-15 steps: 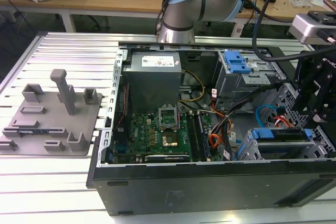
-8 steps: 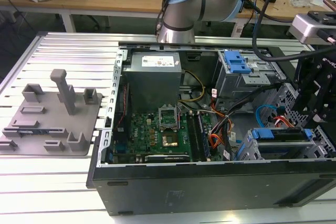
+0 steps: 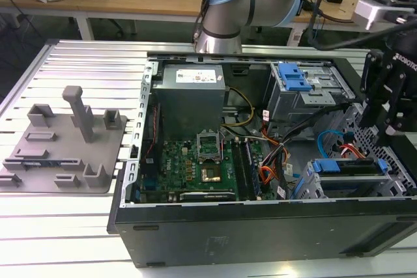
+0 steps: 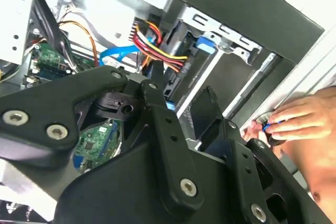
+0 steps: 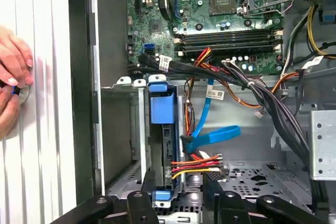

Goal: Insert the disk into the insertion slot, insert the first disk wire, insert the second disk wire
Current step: 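Insert the second disk wire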

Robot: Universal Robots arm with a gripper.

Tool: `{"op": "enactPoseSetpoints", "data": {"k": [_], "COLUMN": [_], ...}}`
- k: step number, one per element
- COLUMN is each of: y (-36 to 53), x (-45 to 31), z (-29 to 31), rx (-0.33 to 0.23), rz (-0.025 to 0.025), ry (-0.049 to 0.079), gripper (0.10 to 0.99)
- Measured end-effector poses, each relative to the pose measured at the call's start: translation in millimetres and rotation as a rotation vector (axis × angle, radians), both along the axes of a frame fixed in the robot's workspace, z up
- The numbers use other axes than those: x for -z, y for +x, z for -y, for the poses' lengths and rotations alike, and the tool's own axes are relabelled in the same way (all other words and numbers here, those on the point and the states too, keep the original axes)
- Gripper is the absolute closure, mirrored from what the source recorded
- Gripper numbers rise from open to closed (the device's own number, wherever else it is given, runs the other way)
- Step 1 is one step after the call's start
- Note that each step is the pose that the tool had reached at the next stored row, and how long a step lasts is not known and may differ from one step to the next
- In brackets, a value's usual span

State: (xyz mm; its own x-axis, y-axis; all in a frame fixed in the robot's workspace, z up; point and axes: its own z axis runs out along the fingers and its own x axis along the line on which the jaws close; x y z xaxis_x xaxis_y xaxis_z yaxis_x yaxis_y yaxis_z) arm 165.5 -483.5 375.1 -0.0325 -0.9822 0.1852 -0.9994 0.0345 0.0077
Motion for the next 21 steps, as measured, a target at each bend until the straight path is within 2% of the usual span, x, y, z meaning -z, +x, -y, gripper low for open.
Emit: {"op": "enactPoseSetpoints", "data": {"k": [1,2,4,8,9,10,13,16,19,21], "y": [-0.5,-0.9,-2.0,-2.9,-4.1,-5.2,-10.4,-15.3,-18.7,-19.3], "x": [0.1,0.2,0.1,0.0,0.1,-0.3,-0.3,-0.2,-0.3,-0.3], "z": [-4.8,-6.6,-7.4,-7.4,-7.5,-7.4,-7.7,-11.7,-12.6,-12.6], "rx": [-0.001,-0.003,-0.009,-0.014,-0.014,-0.016,-0.017,-0.018,-0.034,-0.084], "rz": [-0.0001,0.0006,0.0048,0.0056,0.0127,0.0276,0.0456,0.0464,0.0463,0.0459], "ry": [-0.002,-0.002,-0.002,-0.002,-0.002,-0.003,-0.003,-0.013,-0.024,-0.037], "gripper": [0.600,0.600,0.600,0.600,0.600,0.600,0.600,0.600,0.600,0.600]}}
